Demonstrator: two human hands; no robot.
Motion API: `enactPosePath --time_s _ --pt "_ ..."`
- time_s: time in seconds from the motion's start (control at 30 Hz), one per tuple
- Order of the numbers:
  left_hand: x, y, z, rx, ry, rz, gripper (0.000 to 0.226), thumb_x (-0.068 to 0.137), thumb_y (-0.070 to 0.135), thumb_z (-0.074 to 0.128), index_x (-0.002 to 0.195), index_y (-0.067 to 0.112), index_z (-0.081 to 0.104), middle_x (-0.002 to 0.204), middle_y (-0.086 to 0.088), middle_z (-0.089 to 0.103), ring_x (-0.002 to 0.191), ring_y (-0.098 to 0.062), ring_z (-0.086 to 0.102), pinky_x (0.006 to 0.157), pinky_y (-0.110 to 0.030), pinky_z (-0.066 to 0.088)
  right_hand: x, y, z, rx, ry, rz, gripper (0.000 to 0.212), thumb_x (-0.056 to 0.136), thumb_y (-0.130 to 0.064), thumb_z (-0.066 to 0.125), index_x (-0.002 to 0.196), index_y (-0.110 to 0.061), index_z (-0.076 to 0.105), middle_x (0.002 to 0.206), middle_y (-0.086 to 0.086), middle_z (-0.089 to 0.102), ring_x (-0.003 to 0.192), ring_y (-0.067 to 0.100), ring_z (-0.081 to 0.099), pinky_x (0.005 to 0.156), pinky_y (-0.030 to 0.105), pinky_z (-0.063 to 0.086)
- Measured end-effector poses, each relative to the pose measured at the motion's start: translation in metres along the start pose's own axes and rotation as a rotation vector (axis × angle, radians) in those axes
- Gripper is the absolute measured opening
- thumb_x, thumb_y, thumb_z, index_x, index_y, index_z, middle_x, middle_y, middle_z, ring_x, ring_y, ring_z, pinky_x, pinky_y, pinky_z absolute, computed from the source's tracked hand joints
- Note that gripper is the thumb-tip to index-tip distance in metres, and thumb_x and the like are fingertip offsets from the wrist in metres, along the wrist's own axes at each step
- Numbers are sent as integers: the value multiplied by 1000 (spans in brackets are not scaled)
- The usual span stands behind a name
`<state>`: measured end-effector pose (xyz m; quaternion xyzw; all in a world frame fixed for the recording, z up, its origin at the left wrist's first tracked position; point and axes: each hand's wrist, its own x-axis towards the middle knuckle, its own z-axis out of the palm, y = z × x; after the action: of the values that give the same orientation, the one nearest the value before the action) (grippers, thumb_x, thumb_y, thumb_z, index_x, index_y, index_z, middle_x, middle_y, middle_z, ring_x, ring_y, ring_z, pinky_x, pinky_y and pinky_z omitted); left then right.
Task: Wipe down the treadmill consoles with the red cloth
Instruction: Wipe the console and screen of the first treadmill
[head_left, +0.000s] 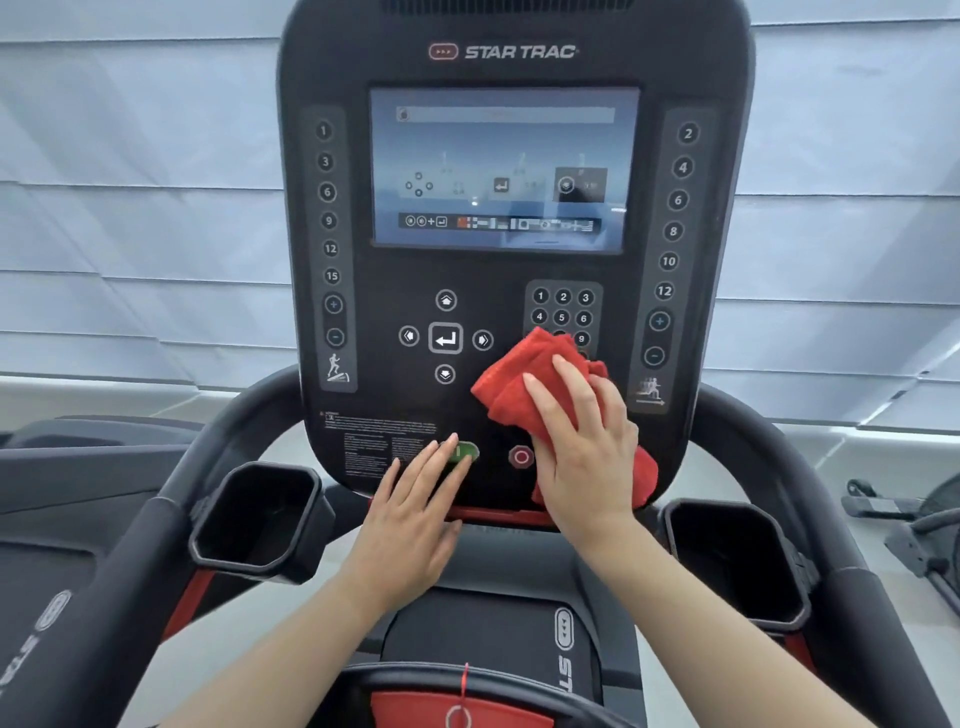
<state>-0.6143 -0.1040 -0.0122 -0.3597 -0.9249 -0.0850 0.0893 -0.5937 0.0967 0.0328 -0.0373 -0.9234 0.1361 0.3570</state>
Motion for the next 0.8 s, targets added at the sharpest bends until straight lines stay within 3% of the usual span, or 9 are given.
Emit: enactPosePath --time_s 0.13,0.3,0.57,0.8 --pt "-17 -17 -3 -31 -2 -97 66 84 32 42 145 15 25 155 -5 18 141 -23 20 110 -44 18 -4 -29 19 -44 -58 -59 47 83 -23 53 129 -32 48 141 -4 35 124 27 36 77 44 43" --pt "-39 -52 -14 -46 25 -214 66 87 38 41 146 13 24 153 -9 21 138 -28 25 109 -47 22 -23 -55 36 -76 -123 -140 55 75 -18 72 126 -30 53 140 -3 38 124 27 36 77 45 44" --pt "-49 -100 -33 -120 41 -265 70 86 38 40 147 13 17 153 -10 20 138 -30 25 105 -54 31 15 -115 53 -47 -90 -40 60 78 -18 69 132 -30 47 142 -2 39 124 30 35 77 48 44" --pt "-44 -133 -48 -162 101 -219 67 86 38 36 146 16 18 154 -3 10 140 -24 15 112 -28 -5 -10 -124 70 -223 -99 -127 62 80 -22 69 135 -32 44 146 -3 31 129 31 35 81 48 42"
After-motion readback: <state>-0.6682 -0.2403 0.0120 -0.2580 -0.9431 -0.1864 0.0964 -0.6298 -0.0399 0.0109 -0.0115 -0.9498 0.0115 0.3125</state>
